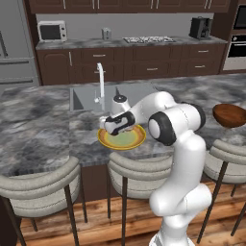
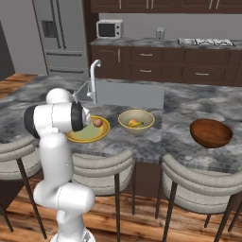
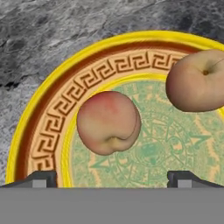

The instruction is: Take the fruits from the plate on the dining counter and place two fruits in each bowl.

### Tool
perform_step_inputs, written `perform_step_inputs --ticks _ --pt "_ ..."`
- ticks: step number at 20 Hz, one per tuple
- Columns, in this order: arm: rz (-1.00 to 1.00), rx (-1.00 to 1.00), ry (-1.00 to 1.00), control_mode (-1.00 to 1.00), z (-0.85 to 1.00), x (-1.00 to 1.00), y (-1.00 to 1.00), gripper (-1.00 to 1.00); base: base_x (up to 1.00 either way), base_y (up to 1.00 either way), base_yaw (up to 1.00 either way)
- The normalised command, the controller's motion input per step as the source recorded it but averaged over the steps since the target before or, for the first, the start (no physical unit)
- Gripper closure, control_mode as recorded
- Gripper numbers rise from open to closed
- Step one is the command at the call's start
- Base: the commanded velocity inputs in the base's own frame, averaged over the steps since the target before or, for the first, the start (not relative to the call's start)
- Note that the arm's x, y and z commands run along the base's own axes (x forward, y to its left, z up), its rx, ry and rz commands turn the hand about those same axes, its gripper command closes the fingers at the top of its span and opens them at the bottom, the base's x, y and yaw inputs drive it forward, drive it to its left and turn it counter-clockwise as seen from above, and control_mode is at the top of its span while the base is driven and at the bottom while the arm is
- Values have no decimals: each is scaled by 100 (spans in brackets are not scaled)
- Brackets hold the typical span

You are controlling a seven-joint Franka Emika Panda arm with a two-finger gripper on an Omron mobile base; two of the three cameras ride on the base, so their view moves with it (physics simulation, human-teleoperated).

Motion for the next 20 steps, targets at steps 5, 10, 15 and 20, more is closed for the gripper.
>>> perform_step_inputs --ticks 5,10,15,20 --pt "0 0 3 -100 -15 26 7 -100 0 0 0" --pt "0 0 1 -100 -17 30 7 -100 0 0 0" --pt "0 0 0 -100 -15 19 0 -100 0 0 0" --pt "0 0 3 -100 -34 1 0 100 0 0 0"
